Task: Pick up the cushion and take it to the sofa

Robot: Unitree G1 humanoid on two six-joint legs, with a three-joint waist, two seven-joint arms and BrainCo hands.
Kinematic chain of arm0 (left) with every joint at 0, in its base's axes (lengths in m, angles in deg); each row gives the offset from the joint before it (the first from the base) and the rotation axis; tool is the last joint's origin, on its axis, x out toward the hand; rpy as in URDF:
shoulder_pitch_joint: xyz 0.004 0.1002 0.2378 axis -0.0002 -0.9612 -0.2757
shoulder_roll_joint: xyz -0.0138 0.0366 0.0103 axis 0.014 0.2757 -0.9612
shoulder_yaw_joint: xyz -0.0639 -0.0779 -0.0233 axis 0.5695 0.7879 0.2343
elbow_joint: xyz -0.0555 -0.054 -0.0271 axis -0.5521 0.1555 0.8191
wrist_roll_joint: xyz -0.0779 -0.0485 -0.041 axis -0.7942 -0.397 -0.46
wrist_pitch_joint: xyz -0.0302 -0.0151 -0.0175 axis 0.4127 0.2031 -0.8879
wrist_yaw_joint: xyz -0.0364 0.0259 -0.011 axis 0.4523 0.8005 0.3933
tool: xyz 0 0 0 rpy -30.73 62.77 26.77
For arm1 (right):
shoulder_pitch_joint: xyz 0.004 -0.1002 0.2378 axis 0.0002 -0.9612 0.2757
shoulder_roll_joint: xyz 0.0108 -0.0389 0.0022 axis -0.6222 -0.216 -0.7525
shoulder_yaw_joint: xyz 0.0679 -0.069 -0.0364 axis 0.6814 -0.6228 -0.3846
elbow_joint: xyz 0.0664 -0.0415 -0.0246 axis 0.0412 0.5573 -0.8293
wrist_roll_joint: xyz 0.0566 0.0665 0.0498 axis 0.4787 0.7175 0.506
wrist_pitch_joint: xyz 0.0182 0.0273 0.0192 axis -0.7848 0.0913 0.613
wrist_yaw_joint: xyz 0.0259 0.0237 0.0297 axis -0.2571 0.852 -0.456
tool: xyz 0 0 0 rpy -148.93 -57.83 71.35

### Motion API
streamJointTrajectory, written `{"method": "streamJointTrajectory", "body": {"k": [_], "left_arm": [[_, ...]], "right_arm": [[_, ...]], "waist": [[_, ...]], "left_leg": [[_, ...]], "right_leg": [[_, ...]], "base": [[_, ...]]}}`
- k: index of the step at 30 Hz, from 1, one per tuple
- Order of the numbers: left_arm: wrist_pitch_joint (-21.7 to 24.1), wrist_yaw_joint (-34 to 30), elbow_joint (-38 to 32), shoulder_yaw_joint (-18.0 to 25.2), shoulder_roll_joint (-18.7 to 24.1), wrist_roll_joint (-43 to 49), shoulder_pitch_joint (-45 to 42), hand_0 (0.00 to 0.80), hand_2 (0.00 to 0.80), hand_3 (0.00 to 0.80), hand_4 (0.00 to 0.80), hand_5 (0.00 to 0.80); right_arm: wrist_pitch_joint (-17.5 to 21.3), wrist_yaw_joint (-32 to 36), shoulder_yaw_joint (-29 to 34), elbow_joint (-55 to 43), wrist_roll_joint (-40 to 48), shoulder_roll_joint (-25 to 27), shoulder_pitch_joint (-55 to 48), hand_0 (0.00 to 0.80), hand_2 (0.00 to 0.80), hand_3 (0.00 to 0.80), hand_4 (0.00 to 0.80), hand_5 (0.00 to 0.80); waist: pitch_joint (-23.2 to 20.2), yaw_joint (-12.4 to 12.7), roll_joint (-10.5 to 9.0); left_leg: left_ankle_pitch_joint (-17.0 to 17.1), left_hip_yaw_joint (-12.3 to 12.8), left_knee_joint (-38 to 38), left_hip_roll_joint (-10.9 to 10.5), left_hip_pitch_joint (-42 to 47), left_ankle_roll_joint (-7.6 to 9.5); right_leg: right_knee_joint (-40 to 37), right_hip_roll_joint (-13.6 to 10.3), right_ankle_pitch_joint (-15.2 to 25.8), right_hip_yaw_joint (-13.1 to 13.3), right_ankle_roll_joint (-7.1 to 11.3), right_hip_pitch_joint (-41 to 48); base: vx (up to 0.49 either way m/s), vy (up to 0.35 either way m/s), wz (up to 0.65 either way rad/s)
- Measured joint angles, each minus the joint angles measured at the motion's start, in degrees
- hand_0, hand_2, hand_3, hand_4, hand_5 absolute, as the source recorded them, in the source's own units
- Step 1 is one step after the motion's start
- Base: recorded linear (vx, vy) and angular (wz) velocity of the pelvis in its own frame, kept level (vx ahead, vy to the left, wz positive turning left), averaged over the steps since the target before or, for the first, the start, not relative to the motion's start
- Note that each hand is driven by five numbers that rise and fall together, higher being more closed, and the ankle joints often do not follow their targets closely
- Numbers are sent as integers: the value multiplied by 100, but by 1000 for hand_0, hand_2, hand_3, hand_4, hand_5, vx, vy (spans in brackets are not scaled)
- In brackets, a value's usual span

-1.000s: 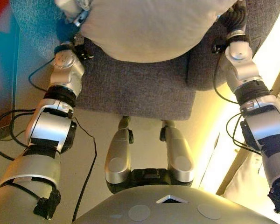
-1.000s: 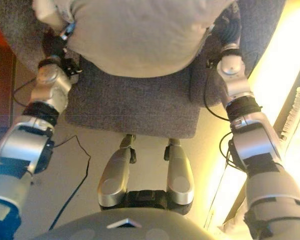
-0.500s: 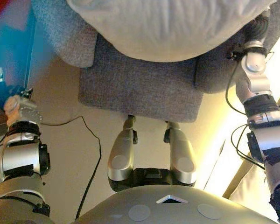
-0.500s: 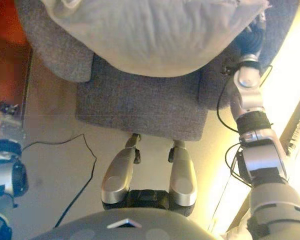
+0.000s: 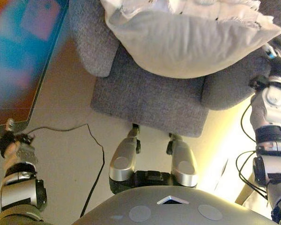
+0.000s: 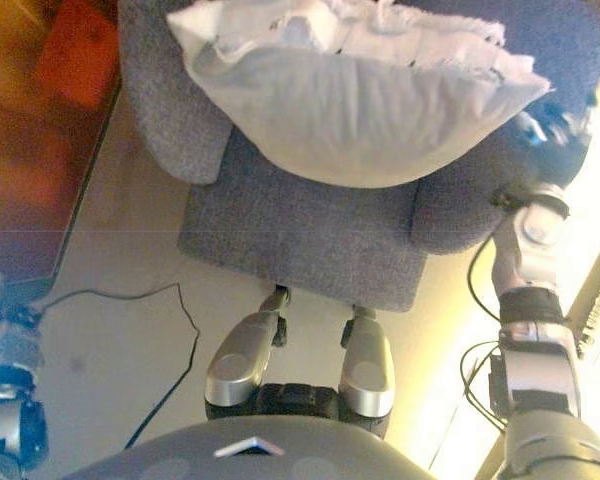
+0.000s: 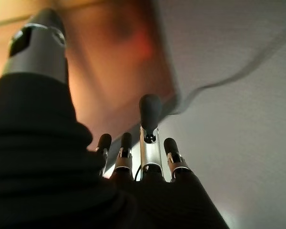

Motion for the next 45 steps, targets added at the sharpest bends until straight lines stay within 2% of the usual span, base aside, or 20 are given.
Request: {"method": "streamJointTrajectory", "body": {"k": [2,4,6,7,9,12,14,16,18,20,21,23,25,26,28,32,35,39,42,45], "left_arm": [[-692,-1122,344,-288,-491,866,-358,0,0,0,0,0],[-1203,-2149,651,-654,-1119,1715,-677,0,0,0,0,0],[-1384,-2801,687,-940,-1568,2080,-829,0,0,0,0,0],[-1376,-2977,623,-1102,-1658,2168,-822,0,0,0,0,0],[-1200,-3263,182,-1729,-1649,2238,-812,0,0,0,0,0],[-722,-3415,-1277,-2879,-1087,2268,-807,0,0,0,0,0],[-522,-3457,-2364,-3301,-873,2170,-738,0,0,0,0,0],[-534,-3495,-3464,-3595,-778,1733,-650,0,0,0,0,0],[-608,-3548,-4138,-3724,-791,1432,-646,0,0,0,0,0],[-862,-3704,-4226,-3658,-824,1356,-663,0,0,0,0,0],[-1061,-3871,-4202,-3527,-789,1292,-710,0,0,0,0,0],[-1322,-4282,-4214,-3337,-559,1115,-824,0,0,0,0,0],[-1495,-4725,-4270,-3326,-231,853,-868,0,0,0,0,0],[-1510,-4866,-4292,-3325,-165,731,-870,0,0,0,0,0],[-1607,-5109,-4669,-3452,-2,441,-903,0,0,0,0,0],[-1766,-5334,-5856,-3839,307,-605,-745,0,0,0,0,0],[-1633,-5864,-6474,-3913,325,-1605,-793,0,0,0,0,0],[-1137,-6738,-6639,-4129,260,-2235,-810,0,0,0,0,0],[-983,-6938,-6632,-4142,253,-2231,-819,0,0,0,0,0],[-969,-6836,-6622,-4089,212,-2231,-903,0,0,0,0,0]], "right_arm": [[-382,-273,421,227,-3,314,-425,0,0,0,0,0],[-648,-268,664,648,-13,456,-837,0,0,0,0,0],[-773,-188,728,1218,-12,451,-1225,0,0,0,0,0],[-794,-136,727,1459,-9,422,-1357,0,0,0,0,0],[-800,-77,718,1675,-4,279,-1442,0,0,0,0,0],[-806,-111,452,1499,-7,99,-1529,0,0,0,0,0],[-857,-148,181,1394,-29,64,-1592,0,0,0,0,0],[-1097,-108,-243,1364,-257,32,-1594,0,0,0,0,0],[-1561,513,-828,1186,-594,16,-1632,0,0,0,0,0],[-2056,1849,-1432,873,-1044,-22,-1793,0,0,0,0,0],[-2171,2647,-1830,541,-1329,-36,-1990,0,0,0,0,0],[-2246,3924,-2583,-320,-1669,-41,-2382,0,0,0,0,0],[-2193,5065,-3114,-1129,-1833,-14,-2612,0,0,0,0,0],[-2134,5376,-3170,-1349,-1842,-55,-2556,0,0,0,0,0],[-2039,5949,-3521,-2133,-1971,236,-2448,0,0,0,0,0],[-1783,6268,-3747,-3557,-1693,800,-1898,0,0,0,0,0],[-1635,6243,-3754,-3977,-1370,984,-1680,0,0,0,0,0],[-1405,6189,-3851,-4070,-1173,1027,-1719,0,0,0,0,0],[-1059,6137,-3832,-4216,-781,1028,-1718,0,0,0,0,0],[-715,6129,-3680,-4560,-440,960,-1763,0,0,0,0,0]], "waist": [[-126,-139,-34],[-187,-306,-99],[-289,-306,-157],[-296,-337,-161],[-301,-511,-150],[-319,-603,-96],[-344,-607,-41],[-349,-588,-30],[-343,-590,-40],[-338,-565,-47],[-337,-545,-49],[-332,-490,-57],[-331,-443,-67],[-330,-421,-65],[-331,-415,-66],[-359,-414,-78],[-495,-280,-67],[-645,-272,-70],[-667,-269,-87],[-832,-277,-104]], "left_leg": [[-19,53,0,-3,35,5],[-68,142,-4,26,169,28],[-110,215,-5,78,247,8],[-113,219,-4,114,261,3],[-125,233,-5,169,267,-21],[-109,327,-10,240,258,-54],[-106,343,-33,257,254,-57],[-106,339,-32,264,259,-56],[-94,330,-15,267,289,-63],[-95,314,-9,284,382,-64],[-115,289,-9,287,454,-89],[-167,176,-8,338,617,-142],[-192,150,-9,372,755,-170],[-196,149,-9,381,785,-176],[-198,126,-11,367,796,-175],[-195,37,-16,367,793,-147],[-193,21,-13,361,768,-146],[-164,-128,-8,342,713,-155],[-161,-139,-8,343,825,-157],[-193,-138,-12,348,918,-173]], "right_leg": [[-124,13,25,56,32,69],[-192,58,36,140,20,176],[-192,137,30,268,-14,186],[-191,176,31,276,-37,193],[-191,233,56,297,-81,184],[-192,275,115,318,-110,119],[-197,275,137,318,-109,105],[-198,275,139,317,-110,110],[-198,283,137,306,-114,147],[-198,311,122,285,-135,248],[-199,334,104,270,-165,328],[-202,383,27,226,-181,504],[-202,421,-14,211,-220,655],[-210,424,-22,206,-221,685],[-205,407,-24,195,-219,713],[-197,386,-19,135,-215,758],[-194,386,-25,124,-218,744],[-194,389,-51,55,-231,773],[-197,392,-84,53,-226,896],[-197,395,-138,57,-191,990]], "base": [[79,62,-18],[95,48,-26],[63,-8,-35],[22,-36,-16],[-30,-72,-11],[-58,-88,-18],[-34,-74,-8],[-4,-68,1],[64,-92,2],[148,-136,3],[160,-125,5],[134,-90,6],[69,-27,5],[62,-6,4],[41,17,7],[28,33,11],[8,15,2],[60,-44,16],[103,-21,6],[122,29,0]]}}
